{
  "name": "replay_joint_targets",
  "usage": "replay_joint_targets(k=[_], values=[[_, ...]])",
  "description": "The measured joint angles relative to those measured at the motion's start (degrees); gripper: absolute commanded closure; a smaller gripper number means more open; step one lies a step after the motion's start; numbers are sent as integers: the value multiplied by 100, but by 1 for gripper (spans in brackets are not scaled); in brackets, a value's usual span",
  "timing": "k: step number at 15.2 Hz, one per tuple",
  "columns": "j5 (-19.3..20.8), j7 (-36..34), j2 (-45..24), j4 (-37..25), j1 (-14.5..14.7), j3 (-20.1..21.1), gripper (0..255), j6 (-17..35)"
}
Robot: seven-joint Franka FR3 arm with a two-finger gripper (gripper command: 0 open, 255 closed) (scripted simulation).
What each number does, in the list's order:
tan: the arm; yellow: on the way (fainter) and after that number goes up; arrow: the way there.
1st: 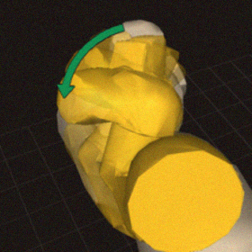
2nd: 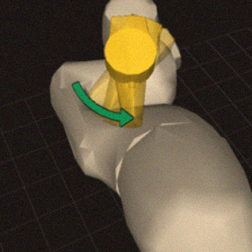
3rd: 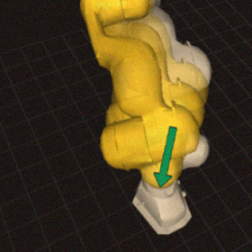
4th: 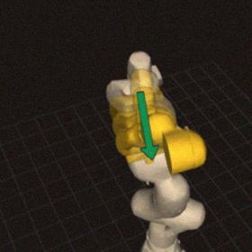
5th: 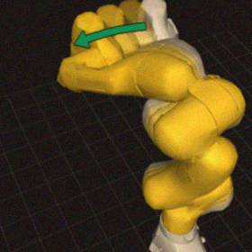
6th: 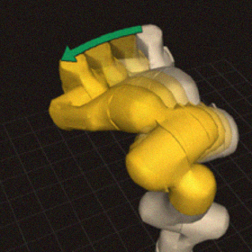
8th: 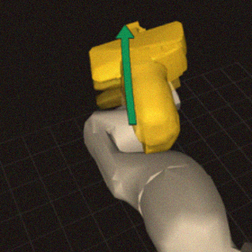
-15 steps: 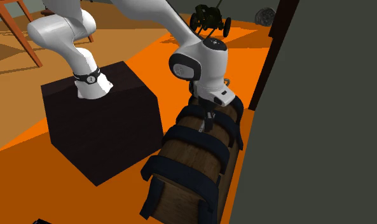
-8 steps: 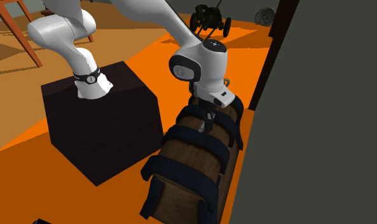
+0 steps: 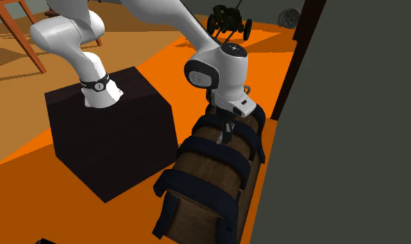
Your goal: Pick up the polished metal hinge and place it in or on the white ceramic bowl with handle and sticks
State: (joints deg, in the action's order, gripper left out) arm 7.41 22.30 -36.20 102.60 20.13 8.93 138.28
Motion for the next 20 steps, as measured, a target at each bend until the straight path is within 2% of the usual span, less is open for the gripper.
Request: replay_joint_targets(k=[5,20], values=[[-22,17,111,9,-16,17,255,-101],[-178,103,860,-79,-86,128,255,-929]])
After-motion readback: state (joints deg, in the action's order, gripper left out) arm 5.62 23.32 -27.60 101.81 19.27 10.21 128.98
